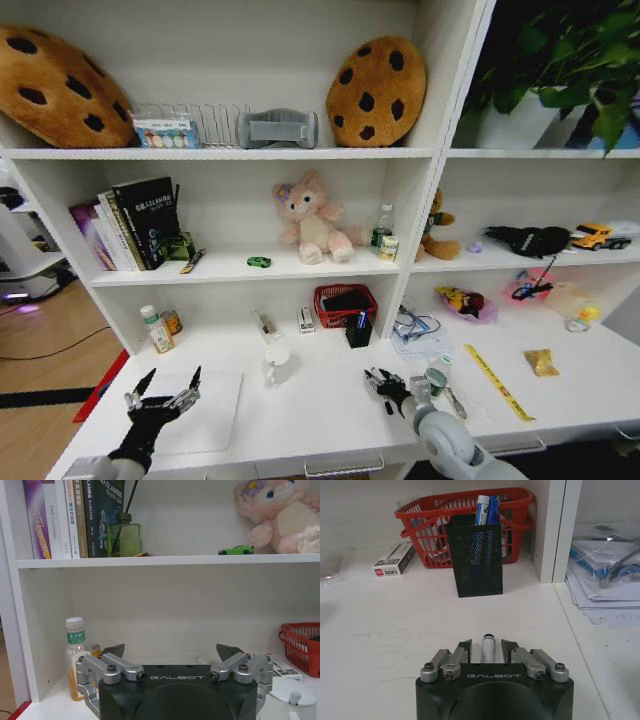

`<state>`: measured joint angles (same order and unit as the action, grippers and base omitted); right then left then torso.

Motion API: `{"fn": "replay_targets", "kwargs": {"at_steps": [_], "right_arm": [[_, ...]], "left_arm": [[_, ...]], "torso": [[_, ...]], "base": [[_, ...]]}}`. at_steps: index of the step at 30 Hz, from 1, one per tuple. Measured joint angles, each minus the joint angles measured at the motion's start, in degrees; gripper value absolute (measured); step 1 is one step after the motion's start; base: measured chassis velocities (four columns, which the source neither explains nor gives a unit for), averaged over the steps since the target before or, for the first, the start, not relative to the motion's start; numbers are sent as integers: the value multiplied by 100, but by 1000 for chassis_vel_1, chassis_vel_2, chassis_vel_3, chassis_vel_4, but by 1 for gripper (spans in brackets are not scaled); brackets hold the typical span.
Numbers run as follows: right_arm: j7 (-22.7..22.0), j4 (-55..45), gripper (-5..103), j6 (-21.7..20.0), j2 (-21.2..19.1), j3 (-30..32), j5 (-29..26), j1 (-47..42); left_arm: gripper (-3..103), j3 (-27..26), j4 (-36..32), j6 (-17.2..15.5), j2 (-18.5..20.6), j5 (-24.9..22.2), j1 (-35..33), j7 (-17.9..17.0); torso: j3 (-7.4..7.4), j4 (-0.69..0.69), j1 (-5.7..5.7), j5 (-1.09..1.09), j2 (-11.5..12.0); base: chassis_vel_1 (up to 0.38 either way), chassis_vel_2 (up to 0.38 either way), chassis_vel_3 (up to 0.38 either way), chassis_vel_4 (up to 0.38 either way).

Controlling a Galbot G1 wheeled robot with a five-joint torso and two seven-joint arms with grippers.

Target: Organize the objects on the table.

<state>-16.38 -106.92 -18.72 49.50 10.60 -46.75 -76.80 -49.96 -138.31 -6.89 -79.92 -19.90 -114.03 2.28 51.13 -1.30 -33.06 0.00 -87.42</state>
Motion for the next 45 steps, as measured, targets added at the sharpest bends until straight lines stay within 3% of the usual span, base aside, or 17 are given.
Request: {"fn": "replay_targets", "kwargs": {"at_steps": [2,7,15,18,19,22,25,28,29,30,34,39,45], "right_arm": [[1,0,33,-7,0,0,0,-4],[14,0,13,-24,3,-9,0,-13],[70,-2,11,27,3,-7,9,-31],[308,1,11,567,50,-25,146,77],[308,1,11,567,50,-25,146,77],[652,120,11,1386,119,-98,614,414],[780,224,11,1718,148,-114,817,568],[987,661,11,2654,347,-229,1218,1084],[987,661,11,2654,347,-229,1218,1084],[1041,937,11,2997,485,-285,1415,1283],[1144,1378,11,3396,722,-355,1672,1573],[1207,2454,11,4214,1449,-557,2252,2281],[1247,2775,11,4339,1936,-611,2377,2631]], "left_arm": [[100,0,0,0,0,0,0,0],[100,0,0,0,0,0,0,0],[100,0,0,0,0,0,0,0],[100,0,0,0,0,0,0,0],[100,0,0,0,0,0,0,0],[100,0,0,0,0,0,0,0],[100,0,0,0,0,0,0,0],[100,0,0,0,0,0,0,0],[100,0,0,0,0,0,0,0],[100,0,0,0,0,0,0,0],[100,0,0,0,0,0,0,0],[100,0,0,0,0,0,0,0],[100,0,0,0,0,0,0,0]], "torso": [[0,0,0,0,0],[0,0,0,0,0],[0,0,0,0,0],[0,-1,0,1,0],[0,-1,0,1,0],[0,1,0,1,0],[0,1,0,-1,0],[0,0,0,-1,0],[0,0,0,-1,0],[0,1,0,0,0],[1,0,0,-1,0],[1,1,0,-1,0],[1,1,0,0,0]], "base": [[0,0,0,0],[0,0,0,0],[0,0,0,0],[0,0,0,0],[0,0,0,0],[0,0,0,0],[0,0,0,0],[0,0,0,0],[0,0,0,0],[0,0,0,0],[0,0,0,0],[0,0,0,0],[0,0,0,0]]}}
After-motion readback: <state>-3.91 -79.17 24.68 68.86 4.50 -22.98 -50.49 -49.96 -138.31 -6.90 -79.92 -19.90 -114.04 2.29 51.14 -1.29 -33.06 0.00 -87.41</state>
